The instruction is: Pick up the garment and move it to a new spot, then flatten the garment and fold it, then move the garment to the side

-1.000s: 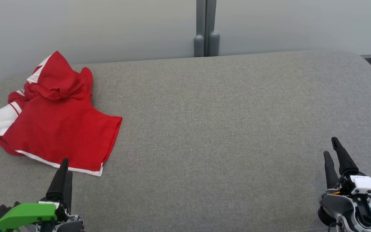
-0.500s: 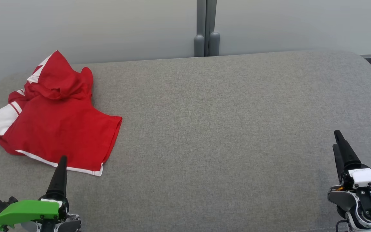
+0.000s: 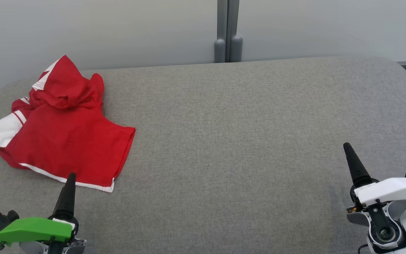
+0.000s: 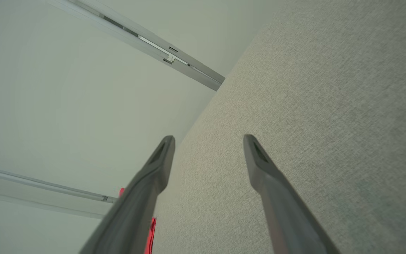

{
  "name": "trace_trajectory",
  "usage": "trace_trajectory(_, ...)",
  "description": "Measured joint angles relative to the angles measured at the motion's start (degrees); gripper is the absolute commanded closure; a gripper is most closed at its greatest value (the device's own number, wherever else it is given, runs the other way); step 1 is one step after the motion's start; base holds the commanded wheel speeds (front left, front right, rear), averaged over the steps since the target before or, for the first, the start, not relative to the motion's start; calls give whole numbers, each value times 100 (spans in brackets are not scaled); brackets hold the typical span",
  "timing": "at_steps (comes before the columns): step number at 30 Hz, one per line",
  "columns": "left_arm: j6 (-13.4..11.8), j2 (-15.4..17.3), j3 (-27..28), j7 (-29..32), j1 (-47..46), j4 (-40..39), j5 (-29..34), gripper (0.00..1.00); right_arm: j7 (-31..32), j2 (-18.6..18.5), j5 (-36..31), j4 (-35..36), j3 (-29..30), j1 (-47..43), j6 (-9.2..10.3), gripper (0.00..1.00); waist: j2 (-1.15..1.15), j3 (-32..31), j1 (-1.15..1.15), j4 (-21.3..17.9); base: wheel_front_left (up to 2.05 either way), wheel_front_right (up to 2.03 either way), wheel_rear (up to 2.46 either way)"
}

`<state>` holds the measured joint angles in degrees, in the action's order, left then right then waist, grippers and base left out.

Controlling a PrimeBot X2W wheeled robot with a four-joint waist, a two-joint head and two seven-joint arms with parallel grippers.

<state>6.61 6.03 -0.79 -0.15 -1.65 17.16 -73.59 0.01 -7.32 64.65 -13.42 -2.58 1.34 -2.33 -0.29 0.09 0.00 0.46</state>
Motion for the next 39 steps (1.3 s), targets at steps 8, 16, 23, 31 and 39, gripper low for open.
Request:
trace_trajectory(8, -60, 36, -62, -144, 0, -58, 569, 0, -151, -22, -676, -11, -188, -3, 126, 0, 0, -29, 0, 19, 0, 0, 0)
trace_trajectory(16, -64, 40, -69, -293, 20, -113, 1139, 0, -283, -53, -1347, -25, -311, -35, 226, 0, 0, -54, 0, 12, 0, 0, 0)
trace_trajectory(23, -65, 47, -68, -427, 62, -136, 1622, 0, -419, -81, -1987, -30, -316, -48, 294, 0, 0, -62, 0, -9, 0, 0, 0)
trace_trajectory(31, -65, 82, -67, -557, 85, -166, 2223, 0, -578, -133, -2702, -25, -360, -71, 399, 0, 0, -68, 0, -28, 0, 0, 0)
trace_trajectory(39, -64, 136, -73, -723, 171, -263, 2865, 0, -727, -146, -3342, 1, -469, -102, 504, 0, 0, -68, 0, -39, 0, 0, 0)
